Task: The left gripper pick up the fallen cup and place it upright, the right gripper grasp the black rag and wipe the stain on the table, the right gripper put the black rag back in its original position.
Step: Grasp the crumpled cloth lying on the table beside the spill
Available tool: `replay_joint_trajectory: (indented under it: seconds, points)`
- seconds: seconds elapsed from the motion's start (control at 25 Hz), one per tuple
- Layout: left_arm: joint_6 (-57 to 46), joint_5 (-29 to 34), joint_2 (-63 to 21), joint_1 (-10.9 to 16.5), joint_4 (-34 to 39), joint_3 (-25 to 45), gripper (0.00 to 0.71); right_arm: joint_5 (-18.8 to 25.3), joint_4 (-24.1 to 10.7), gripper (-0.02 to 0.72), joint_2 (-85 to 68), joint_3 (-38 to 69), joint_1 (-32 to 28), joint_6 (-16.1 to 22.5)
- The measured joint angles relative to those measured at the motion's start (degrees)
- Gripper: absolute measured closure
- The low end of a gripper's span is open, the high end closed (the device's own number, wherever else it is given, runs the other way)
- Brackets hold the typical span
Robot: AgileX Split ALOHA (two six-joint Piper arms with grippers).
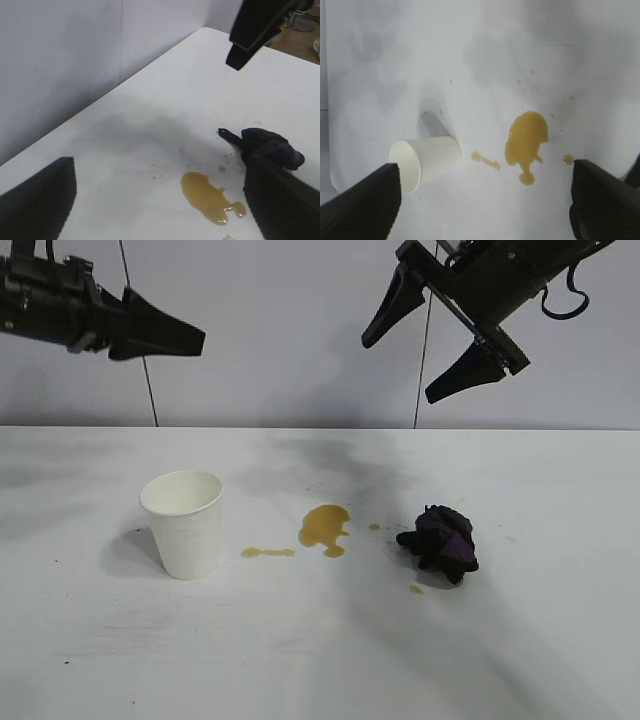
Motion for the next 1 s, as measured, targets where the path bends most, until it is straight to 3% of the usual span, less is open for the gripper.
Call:
replay_joint_trajectory:
  seconds: [0.24,0.4,0.56,0.8,1.0]
  points:
    - [-43.91,5.68,-2.22,0.00,21.07,-9.10,0.053,2.38,-2.11,0.063,0.00,0.00,0.00,-3.56]
    - [-64.92,7.30,-2.27,0.00,26.81,-10.98,0.053,4.45,-5.10,0.063,0.00,0.00,0.00,-4.39]
    - [-75.31,9.12,-2.27,0.12,26.97,-10.99,0.053,4.51,-7.88,0.063,0.00,0.00,0.00,-4.43]
    - [-77.88,13.31,-2.27,0.12,25.88,-10.99,0.053,4.55,-9.47,0.063,0.00,0.00,0.67,-4.89]
    - [-78.34,13.21,-2.27,0.12,25.88,-10.99,0.053,4.56,-18.39,0.063,0.83,0.00,4.04,-5.05]
